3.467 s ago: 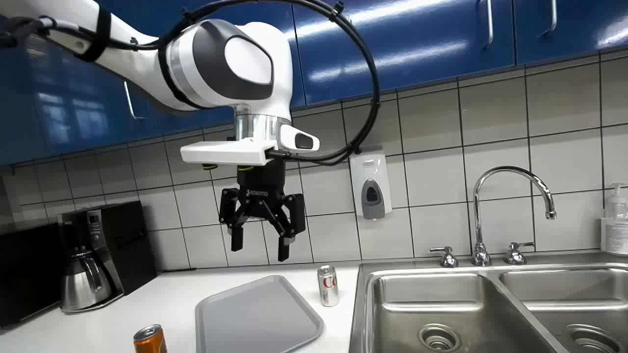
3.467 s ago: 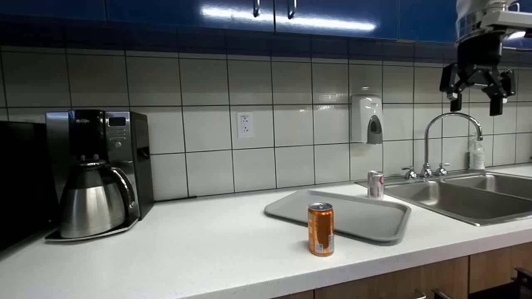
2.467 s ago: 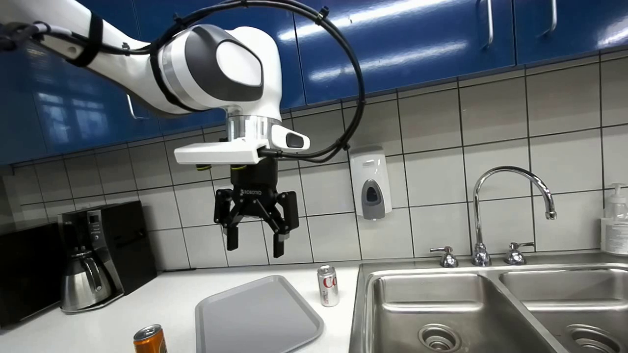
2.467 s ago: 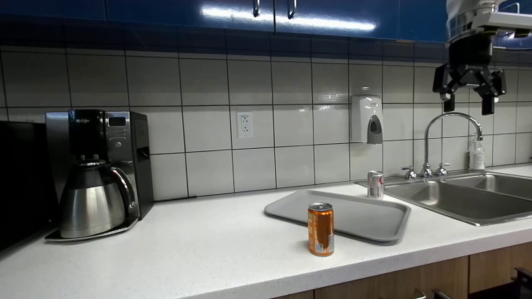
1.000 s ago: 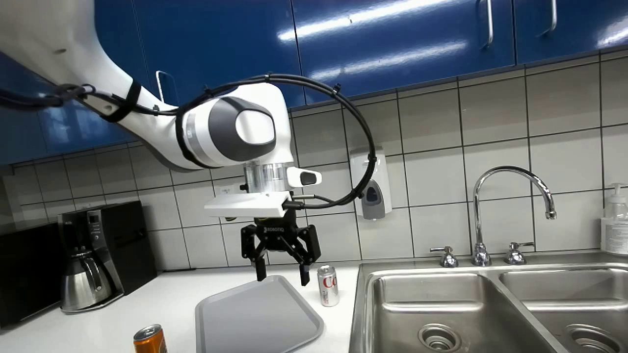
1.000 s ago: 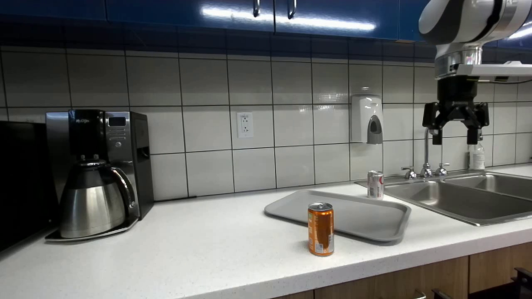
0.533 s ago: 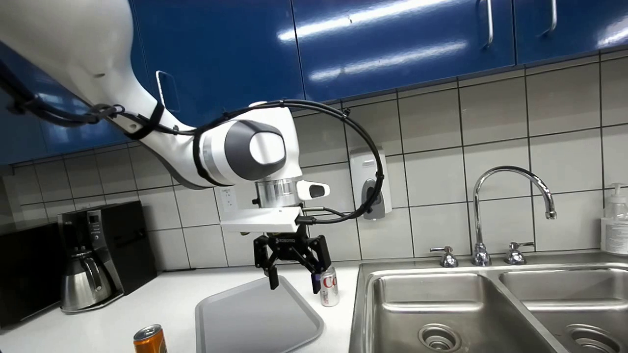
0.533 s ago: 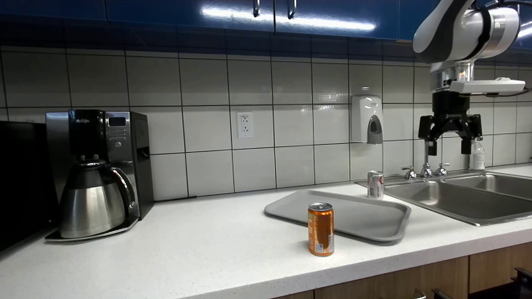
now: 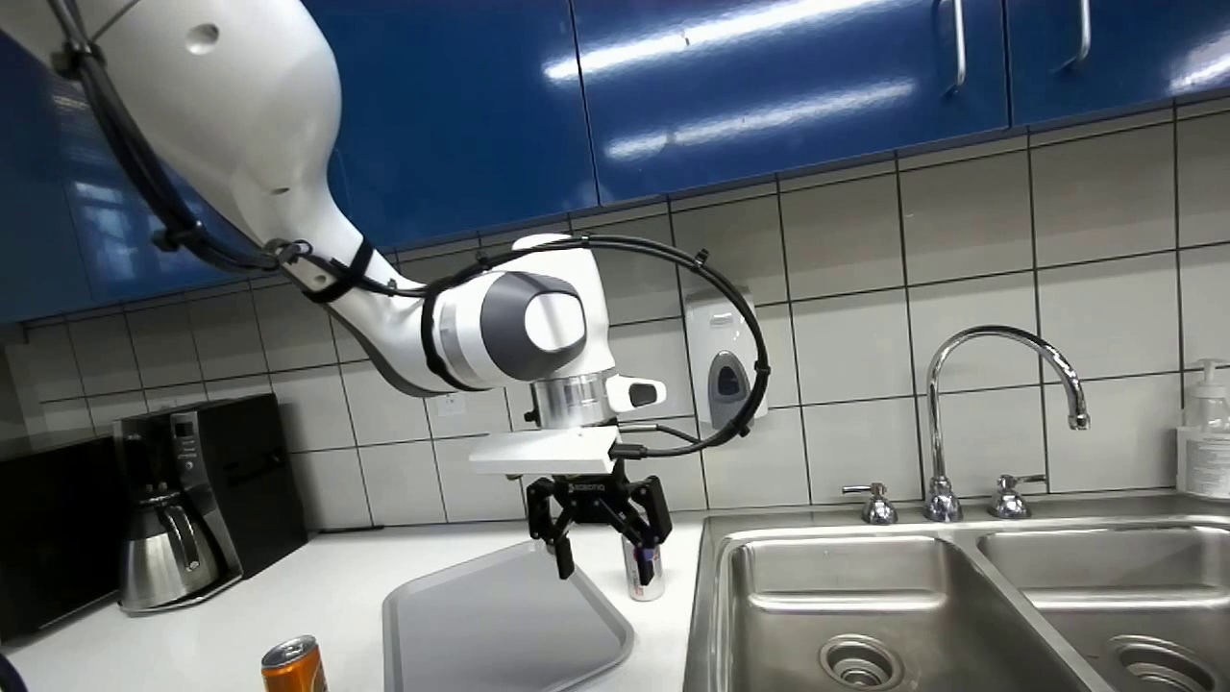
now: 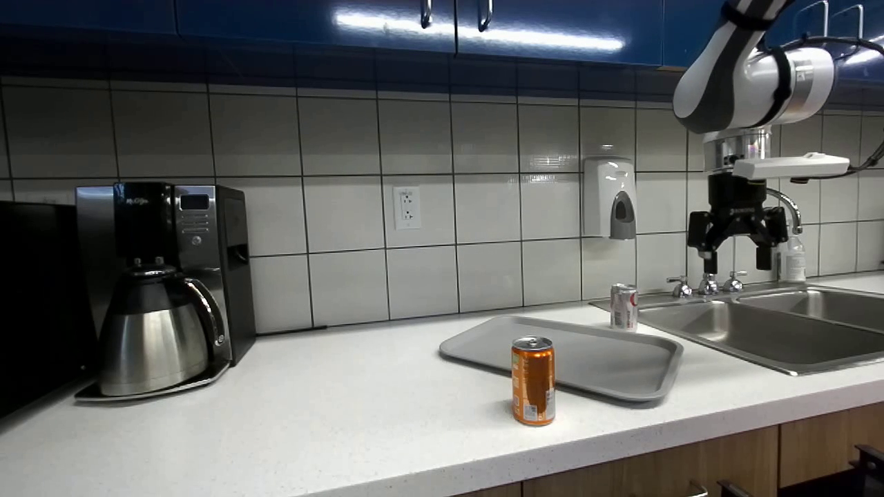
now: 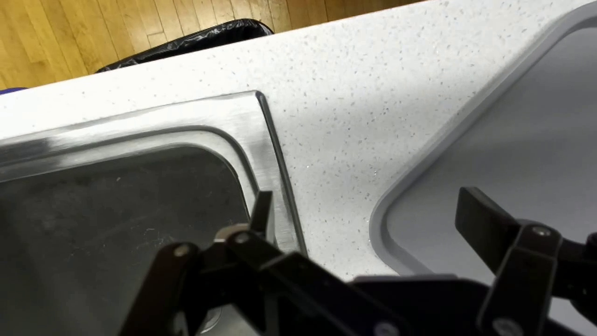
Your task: Put the cans onto the tray
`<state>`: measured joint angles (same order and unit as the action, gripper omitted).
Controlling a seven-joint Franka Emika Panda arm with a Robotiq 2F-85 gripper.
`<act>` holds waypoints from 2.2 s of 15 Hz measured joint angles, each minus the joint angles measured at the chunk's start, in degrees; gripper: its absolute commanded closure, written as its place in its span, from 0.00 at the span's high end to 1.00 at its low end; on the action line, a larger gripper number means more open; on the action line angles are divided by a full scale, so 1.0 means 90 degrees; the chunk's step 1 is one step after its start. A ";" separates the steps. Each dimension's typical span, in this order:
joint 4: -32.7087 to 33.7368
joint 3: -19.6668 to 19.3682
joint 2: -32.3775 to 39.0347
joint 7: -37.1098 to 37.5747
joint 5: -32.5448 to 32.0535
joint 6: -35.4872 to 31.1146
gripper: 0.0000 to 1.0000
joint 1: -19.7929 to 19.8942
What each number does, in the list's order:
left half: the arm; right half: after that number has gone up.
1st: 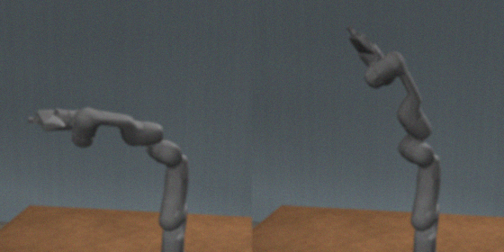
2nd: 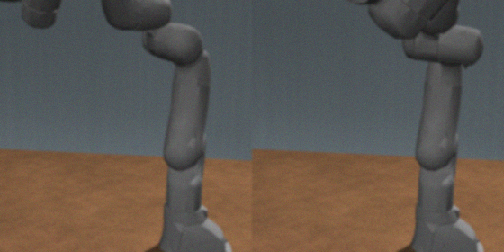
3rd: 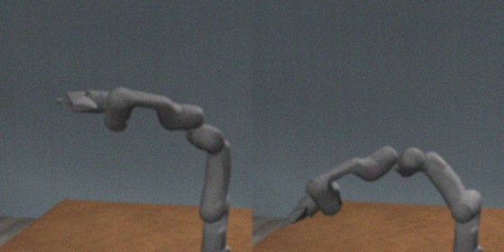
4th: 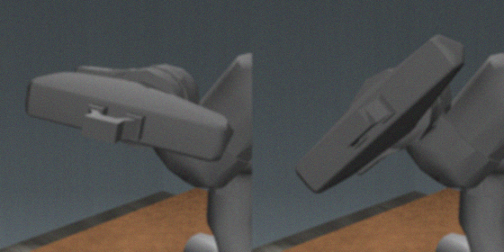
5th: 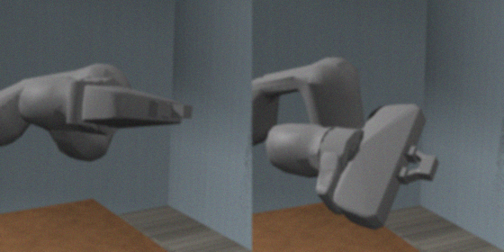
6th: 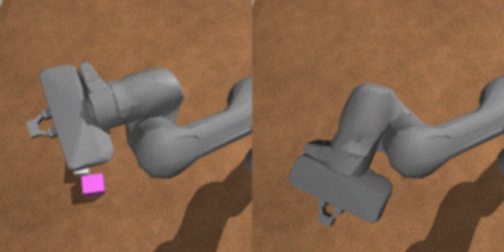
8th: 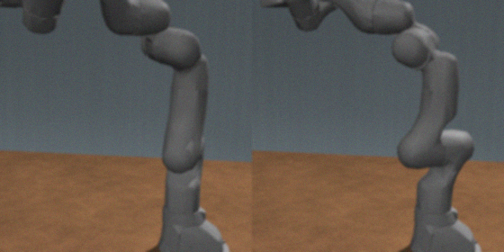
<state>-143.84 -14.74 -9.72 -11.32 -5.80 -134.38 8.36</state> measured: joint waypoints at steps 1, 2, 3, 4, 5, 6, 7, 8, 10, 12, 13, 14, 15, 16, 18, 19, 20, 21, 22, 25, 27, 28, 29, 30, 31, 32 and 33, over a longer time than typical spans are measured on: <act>0.0075 0.0000 0.0132 -0.0010 0.0010 -0.0045 1.00 0.0000; 0.0150 0.0000 0.0252 -0.0021 0.0017 -0.0075 1.00 0.0000; 0.0231 0.0001 0.0380 -0.0031 0.0024 -0.0098 1.00 0.0000; 0.0308 0.0003 0.0495 -0.0042 0.0030 -0.0113 1.00 0.0000; 0.0388 0.0009 0.0608 -0.0061 0.0041 -0.0124 1.00 -0.0001; 0.0460 0.0019 0.0709 -0.0086 0.0061 -0.0131 1.00 -0.0001; 0.0531 0.0038 0.0803 -0.0121 0.0098 -0.0132 1.00 -0.0002; 0.0599 0.0065 0.0892 -0.0162 0.0149 -0.0132 1.00 -0.0002; 0.0729 0.0119 0.1055 -0.0208 0.0221 -0.0132 1.00 -0.0009; 0.0864 0.0183 0.1219 -0.0250 0.0296 -0.0132 1.00 -0.0010; 0.0929 0.0216 0.1297 -0.0261 0.0328 -0.0132 1.00 -0.0011; 0.0988 0.0249 0.1367 -0.0268 0.0364 -0.0132 1.00 -0.0011; 0.1049 0.0276 0.1437 -0.0270 0.0399 -0.0132 1.00 -0.0012; 0.1107 0.0308 0.1505 -0.0270 0.0428 -0.0132 1.00 -0.0013; 0.1225 0.0367 0.1636 -0.0270 0.0462 -0.0132 1.00 -0.0013; 0.1277 0.0398 0.1696 -0.0270 0.0481 -0.0132 1.00 -0.0013; 0.1334 0.0426 0.1758 -0.0270 0.0494 -0.0132 1.00 -0.0014; 0.1385 0.0454 0.1817 -0.0268 0.0501 -0.0132 1.00 -0.0015; 0.1435 0.0488 0.1873 -0.0267 0.0519 -0.0131 1.00 -0.0015; 0.1587 0.0583 0.2038 -0.0229 0.0531 -0.0131 1.00 -0.0023; 0.1689 0.0625 0.2143 -0.0158 0.0532 -0.0132 1.00 -0.0036; 0.1742 0.0646 0.2198 -0.0105 0.0531 -0.0132 1.00 -0.0042; 0.1794 0.0656 0.2253 -0.0040 0.0531 -0.0135 1.00 -0.0054; 0.1843 0.0661 0.2310 0.0029 0.0528 -0.0149 1.00 -0.0069; 0.1890 0.0661 0.2371 0.0120 0.0518 -0.0177 1.00 -0.0085; 0.1936 0.0661 0.2432 0.0201 0.0515 -0.0213 1.00 -0.0096; 0.1979 0.0661 0.2496 0.0272 0.0514 -0.0248 1.00 -0.0103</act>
<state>-126.03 -8.78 12.74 -8.87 -1.17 -136.61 7.43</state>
